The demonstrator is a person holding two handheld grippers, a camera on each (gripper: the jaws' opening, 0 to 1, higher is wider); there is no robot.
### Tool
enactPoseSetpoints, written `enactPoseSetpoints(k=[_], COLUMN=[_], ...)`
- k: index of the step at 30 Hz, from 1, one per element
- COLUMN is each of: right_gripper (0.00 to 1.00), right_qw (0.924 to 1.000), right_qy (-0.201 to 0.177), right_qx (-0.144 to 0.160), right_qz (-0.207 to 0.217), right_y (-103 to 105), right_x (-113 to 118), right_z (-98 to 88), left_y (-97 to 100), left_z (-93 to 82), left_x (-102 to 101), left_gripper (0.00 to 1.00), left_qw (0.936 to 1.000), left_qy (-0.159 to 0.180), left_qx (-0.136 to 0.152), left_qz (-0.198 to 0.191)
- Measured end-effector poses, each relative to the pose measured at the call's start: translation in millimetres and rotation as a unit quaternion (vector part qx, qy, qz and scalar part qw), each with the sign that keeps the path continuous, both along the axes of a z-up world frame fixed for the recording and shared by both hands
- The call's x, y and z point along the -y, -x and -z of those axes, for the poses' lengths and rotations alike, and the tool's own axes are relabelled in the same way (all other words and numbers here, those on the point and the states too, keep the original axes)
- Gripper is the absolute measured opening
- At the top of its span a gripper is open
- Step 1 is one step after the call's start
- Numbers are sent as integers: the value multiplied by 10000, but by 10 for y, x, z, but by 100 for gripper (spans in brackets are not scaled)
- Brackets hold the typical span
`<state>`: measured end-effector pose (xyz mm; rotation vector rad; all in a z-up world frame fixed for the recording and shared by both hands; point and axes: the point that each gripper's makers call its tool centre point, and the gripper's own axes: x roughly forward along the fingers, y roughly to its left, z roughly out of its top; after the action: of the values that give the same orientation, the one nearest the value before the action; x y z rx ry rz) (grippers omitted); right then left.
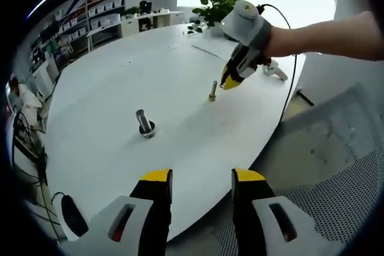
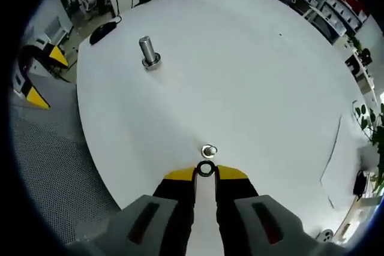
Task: Place the washer onto the threaded stud by aligning its center hole with the stud, sliding it down to the base, and recovering from edge contact or off-axis alignment until the washer reaches the visible bottom stop.
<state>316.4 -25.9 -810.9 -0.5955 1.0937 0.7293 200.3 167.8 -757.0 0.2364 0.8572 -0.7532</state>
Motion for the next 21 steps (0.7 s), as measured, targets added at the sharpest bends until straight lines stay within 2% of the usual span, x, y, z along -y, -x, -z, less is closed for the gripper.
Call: enactPoseSetpoints(k=[8, 21], right_gripper=[14, 14], right_qw=[9998, 9999], right_qy=[-148, -2], right_qx=[103, 93], right_qz=[37, -116], right_y=[-46, -130], right_x=[-68, -84], right_z=[-101, -38], left_y=[7, 9], left_z=[3, 6], left_x=[2, -4], left_gripper=[38, 38], left_qw=[10000, 10000], left_qy=[-10, -15], left_qx=[-6, -18], left_qz=[19, 9])
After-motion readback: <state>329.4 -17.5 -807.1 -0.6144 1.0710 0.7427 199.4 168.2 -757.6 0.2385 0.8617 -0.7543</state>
